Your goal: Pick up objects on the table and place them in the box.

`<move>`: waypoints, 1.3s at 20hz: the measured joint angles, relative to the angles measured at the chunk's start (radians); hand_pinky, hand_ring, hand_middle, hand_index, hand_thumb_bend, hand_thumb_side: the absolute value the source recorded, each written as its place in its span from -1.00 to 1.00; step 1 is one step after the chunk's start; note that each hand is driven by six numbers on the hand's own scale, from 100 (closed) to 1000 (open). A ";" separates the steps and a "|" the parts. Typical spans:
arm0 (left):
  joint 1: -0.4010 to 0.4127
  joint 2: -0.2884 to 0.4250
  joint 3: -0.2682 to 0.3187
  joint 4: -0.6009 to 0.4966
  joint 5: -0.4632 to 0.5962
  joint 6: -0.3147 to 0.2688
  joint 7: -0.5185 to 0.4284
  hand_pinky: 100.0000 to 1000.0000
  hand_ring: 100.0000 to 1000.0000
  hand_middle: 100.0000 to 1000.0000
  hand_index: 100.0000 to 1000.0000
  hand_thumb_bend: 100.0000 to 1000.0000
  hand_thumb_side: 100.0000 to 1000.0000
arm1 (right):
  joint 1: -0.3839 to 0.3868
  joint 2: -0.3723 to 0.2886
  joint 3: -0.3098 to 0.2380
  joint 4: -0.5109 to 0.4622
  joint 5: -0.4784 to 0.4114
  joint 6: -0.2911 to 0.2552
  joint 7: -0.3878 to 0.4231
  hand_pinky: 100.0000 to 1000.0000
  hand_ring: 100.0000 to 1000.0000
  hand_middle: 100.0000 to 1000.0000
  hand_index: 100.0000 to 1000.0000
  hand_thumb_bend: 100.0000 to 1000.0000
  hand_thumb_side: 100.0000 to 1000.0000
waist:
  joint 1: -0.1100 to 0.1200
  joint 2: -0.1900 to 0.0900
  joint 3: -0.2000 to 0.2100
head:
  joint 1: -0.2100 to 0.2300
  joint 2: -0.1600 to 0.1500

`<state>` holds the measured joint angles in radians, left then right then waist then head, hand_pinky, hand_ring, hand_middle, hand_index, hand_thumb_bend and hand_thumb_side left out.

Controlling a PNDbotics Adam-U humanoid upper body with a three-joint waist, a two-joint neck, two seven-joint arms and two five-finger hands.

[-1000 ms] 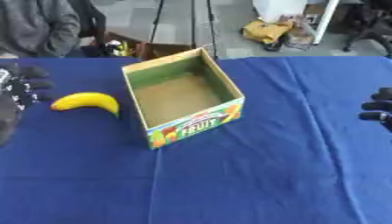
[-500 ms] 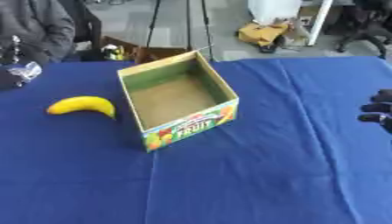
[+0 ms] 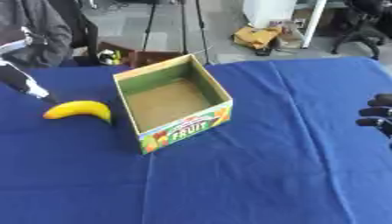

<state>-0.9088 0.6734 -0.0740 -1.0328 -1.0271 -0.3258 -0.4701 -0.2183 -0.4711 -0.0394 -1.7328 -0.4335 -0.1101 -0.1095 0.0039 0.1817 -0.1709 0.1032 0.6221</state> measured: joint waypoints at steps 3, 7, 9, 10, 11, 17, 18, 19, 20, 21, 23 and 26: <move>-0.030 -0.042 0.003 0.090 -0.109 -0.022 0.035 0.50 0.43 0.38 0.54 0.80 -0.37 | 0.000 0.000 0.004 0.000 -0.003 0.001 0.002 0.02 0.09 0.06 0.22 -1.00 0.12 | 0.000 -0.001 -0.008 | 0.001 0.000; -0.046 -0.095 0.025 0.193 -0.207 -0.018 0.102 0.48 0.42 0.37 0.54 0.74 -0.39 | 0.000 0.000 0.009 0.000 -0.007 0.002 0.008 0.02 0.09 0.06 0.22 -1.00 0.12 | -0.005 -0.001 -0.022 | 0.006 0.000; -0.046 -0.108 0.037 0.232 -0.228 -0.015 0.127 0.47 0.41 0.36 0.53 0.66 -0.41 | 0.000 0.000 0.009 0.000 -0.008 0.002 0.010 0.02 0.09 0.06 0.22 -1.00 0.12 | -0.006 -0.001 -0.023 | 0.008 0.000; -0.046 -0.112 0.041 0.246 -0.232 -0.015 0.135 0.47 0.41 0.36 0.52 0.64 -0.41 | 0.000 0.000 0.009 0.000 -0.008 0.003 0.010 0.02 0.09 0.06 0.22 -1.00 0.12 | -0.006 -0.001 -0.024 | 0.008 0.000; -0.046 -0.114 0.045 0.258 -0.232 -0.015 0.141 0.47 0.40 0.34 0.52 0.60 -0.43 | 0.000 0.000 0.009 0.000 -0.008 0.003 0.010 0.02 0.09 0.06 0.22 -1.00 0.12 | -0.005 0.000 -0.026 | 0.008 0.000; -0.040 -0.116 0.055 0.296 -0.189 -0.018 0.133 0.44 0.35 0.29 0.47 0.43 -0.42 | 0.000 0.000 0.009 0.000 -0.009 0.003 0.011 0.02 0.09 0.06 0.22 -1.00 0.12 | -0.005 0.001 -0.026 | 0.008 0.000; -0.039 -0.116 0.056 0.298 -0.178 -0.018 0.126 0.44 0.35 0.29 0.46 0.42 -0.42 | 0.000 0.000 0.009 0.000 -0.009 0.003 0.011 0.02 0.09 0.06 0.22 -1.00 0.12 | -0.005 0.001 -0.026 | 0.008 0.000; -0.038 -0.116 0.057 0.300 -0.165 -0.017 0.117 0.43 0.34 0.28 0.46 0.40 -0.41 | 0.000 0.000 0.009 0.000 -0.009 0.003 0.011 0.02 0.09 0.06 0.22 -1.00 0.12 | -0.005 0.002 -0.026 | 0.008 0.000; -0.036 -0.116 0.057 0.302 -0.154 -0.016 0.108 0.43 0.34 0.28 0.46 0.38 -0.40 | 0.000 0.000 0.009 0.000 -0.009 0.003 0.011 0.02 0.09 0.06 0.22 -1.00 0.12 | -0.006 0.002 -0.026 | 0.008 0.000; -0.034 -0.116 0.057 0.303 -0.143 -0.015 0.098 0.43 0.34 0.28 0.46 0.37 -0.40 | 0.000 0.000 0.009 0.000 -0.009 0.003 0.011 0.02 0.09 0.06 0.22 -1.00 0.12 | -0.006 0.003 -0.026 | 0.008 0.000; -0.032 -0.116 0.059 0.304 -0.124 -0.012 0.077 0.43 0.34 0.28 0.46 0.35 -0.38 | 0.000 0.000 0.009 0.000 -0.009 0.003 0.011 0.02 0.09 0.06 0.22 -1.00 0.12 | -0.007 0.004 -0.026 | 0.008 0.000; -0.031 -0.116 0.060 0.309 -0.095 -0.007 0.047 0.43 0.34 0.28 0.46 0.31 -0.37 | 0.000 0.001 0.009 0.000 -0.009 0.003 0.011 0.02 0.09 0.06 0.22 -1.00 0.12 | -0.008 0.004 -0.026 | 0.008 0.000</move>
<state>-0.9398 0.5577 -0.0145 -0.7236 -1.1220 -0.3330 -0.4231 -0.2187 -0.4705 -0.0301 -1.7325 -0.4422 -0.1074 -0.0985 -0.0039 0.1856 -0.1965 0.1114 0.6224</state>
